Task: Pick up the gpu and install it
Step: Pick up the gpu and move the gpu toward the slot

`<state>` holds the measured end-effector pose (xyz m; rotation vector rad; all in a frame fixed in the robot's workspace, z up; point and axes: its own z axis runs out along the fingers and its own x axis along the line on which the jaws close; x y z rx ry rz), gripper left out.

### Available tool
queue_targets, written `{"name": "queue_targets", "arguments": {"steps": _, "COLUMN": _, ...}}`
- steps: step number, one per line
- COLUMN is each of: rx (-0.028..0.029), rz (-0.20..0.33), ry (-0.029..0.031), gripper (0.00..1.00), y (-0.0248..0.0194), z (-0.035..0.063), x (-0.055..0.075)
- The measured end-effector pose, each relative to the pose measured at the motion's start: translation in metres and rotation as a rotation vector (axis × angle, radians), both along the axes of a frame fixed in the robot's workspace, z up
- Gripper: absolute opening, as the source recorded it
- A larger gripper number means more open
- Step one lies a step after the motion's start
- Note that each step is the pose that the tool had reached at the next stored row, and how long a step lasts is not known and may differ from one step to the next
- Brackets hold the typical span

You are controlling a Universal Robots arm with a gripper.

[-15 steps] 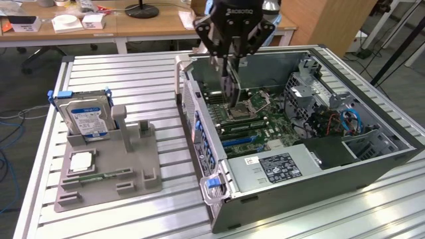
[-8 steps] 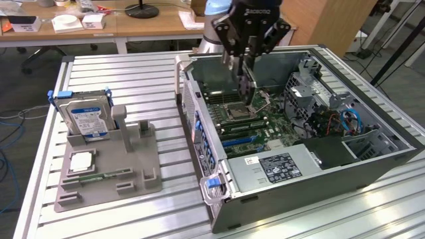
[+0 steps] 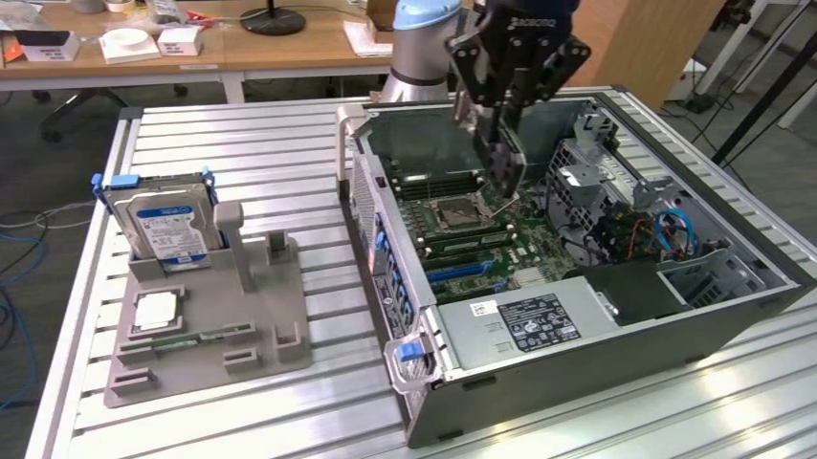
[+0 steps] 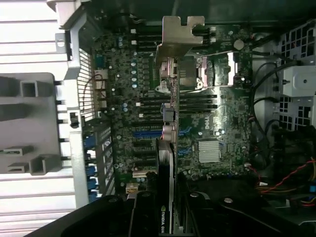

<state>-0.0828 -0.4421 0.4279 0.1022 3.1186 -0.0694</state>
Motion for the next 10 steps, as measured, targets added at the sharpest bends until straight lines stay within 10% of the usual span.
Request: {"name": "queue_targets", "arguments": {"steps": 10, "rx": -0.0001, "rz": 0.0, "ry": 0.0011, "gripper": 0.26, "y": -0.0001, "z": 0.0, "x": 0.039}}
